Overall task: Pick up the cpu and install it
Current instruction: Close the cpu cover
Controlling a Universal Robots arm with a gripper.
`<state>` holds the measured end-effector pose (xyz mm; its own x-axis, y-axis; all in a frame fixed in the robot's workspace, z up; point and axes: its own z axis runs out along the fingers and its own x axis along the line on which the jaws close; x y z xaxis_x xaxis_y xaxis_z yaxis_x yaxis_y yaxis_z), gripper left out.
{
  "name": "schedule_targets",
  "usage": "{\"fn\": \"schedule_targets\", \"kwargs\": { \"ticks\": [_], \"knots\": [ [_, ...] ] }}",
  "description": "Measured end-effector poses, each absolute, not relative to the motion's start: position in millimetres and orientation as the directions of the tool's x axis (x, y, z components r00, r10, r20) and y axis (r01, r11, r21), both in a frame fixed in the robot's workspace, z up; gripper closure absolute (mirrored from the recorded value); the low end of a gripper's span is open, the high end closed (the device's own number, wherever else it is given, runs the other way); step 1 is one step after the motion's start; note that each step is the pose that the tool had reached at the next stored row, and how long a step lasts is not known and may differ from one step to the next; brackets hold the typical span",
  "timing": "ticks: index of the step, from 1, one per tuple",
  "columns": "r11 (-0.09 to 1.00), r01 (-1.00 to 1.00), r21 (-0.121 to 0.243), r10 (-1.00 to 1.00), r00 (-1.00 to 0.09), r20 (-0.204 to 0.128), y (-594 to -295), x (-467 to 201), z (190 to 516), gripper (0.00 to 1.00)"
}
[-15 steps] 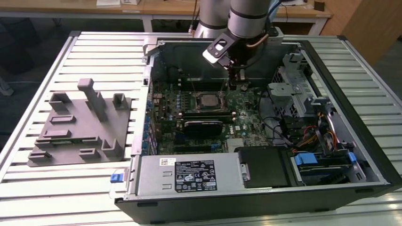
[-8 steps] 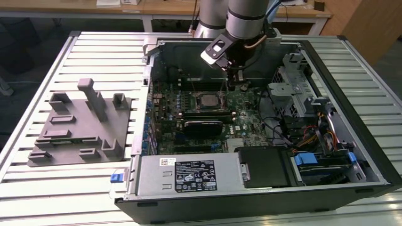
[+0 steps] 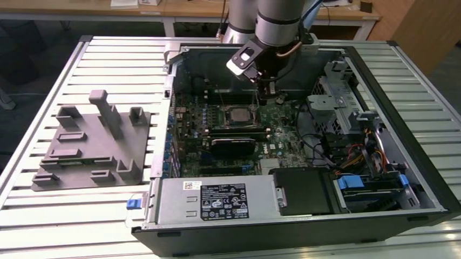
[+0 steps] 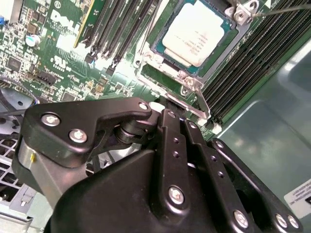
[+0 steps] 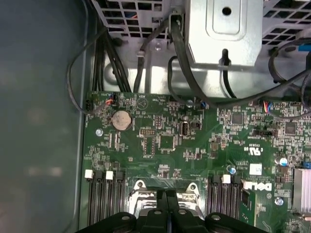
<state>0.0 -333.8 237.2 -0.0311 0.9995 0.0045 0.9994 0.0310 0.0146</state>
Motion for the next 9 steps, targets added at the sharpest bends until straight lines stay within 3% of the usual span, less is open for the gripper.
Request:
{"fn": "schedule_targets", "kwargs": {
  "ticks": [9],
  "knots": [
    [0.031,0.999,0.015,1.0,-0.031,0.004,-335,-14,235,0.89]
  ]
}}
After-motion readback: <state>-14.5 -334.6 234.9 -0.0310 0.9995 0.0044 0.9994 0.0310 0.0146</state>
